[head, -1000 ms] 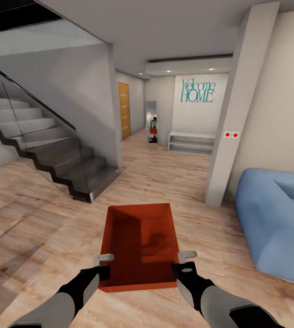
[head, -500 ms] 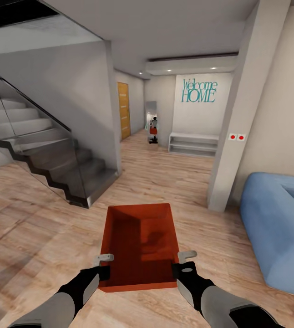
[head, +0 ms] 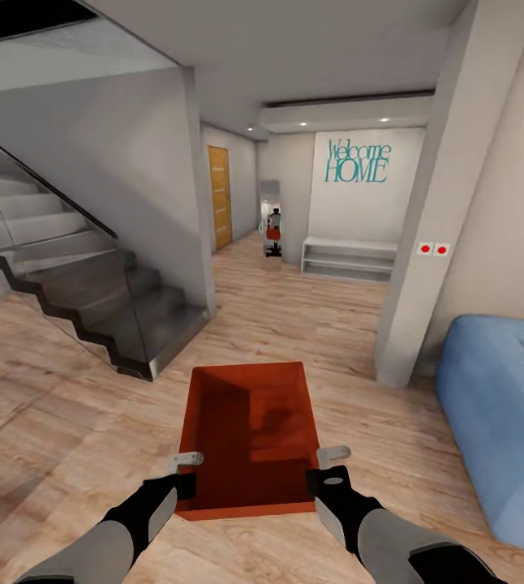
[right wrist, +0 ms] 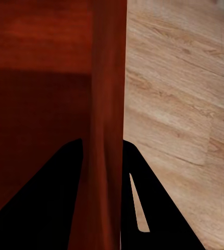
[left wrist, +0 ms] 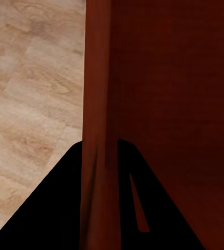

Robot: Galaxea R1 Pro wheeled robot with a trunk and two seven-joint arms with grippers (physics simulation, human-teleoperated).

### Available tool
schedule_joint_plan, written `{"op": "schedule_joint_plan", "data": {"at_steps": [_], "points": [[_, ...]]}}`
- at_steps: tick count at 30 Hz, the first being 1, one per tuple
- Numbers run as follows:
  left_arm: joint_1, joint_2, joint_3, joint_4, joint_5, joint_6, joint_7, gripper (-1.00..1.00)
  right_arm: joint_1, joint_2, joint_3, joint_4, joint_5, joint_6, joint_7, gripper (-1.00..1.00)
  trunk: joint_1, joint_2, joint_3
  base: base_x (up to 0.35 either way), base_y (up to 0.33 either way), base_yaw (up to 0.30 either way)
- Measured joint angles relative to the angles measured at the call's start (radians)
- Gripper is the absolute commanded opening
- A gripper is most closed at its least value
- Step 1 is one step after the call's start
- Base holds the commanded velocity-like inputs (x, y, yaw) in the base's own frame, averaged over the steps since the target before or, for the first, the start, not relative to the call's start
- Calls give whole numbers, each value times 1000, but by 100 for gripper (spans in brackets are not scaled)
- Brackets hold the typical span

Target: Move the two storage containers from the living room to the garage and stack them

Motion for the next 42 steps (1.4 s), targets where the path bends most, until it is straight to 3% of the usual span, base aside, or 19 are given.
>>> {"op": "schedule_joint_plan", "data": {"at_steps": [42], "points": [[0, 0, 11, 6, -9, -11, -7, -100, 0, 0, 4, -2, 2, -1, -1, -100, 0, 0, 0, 321, 0, 0]]}}
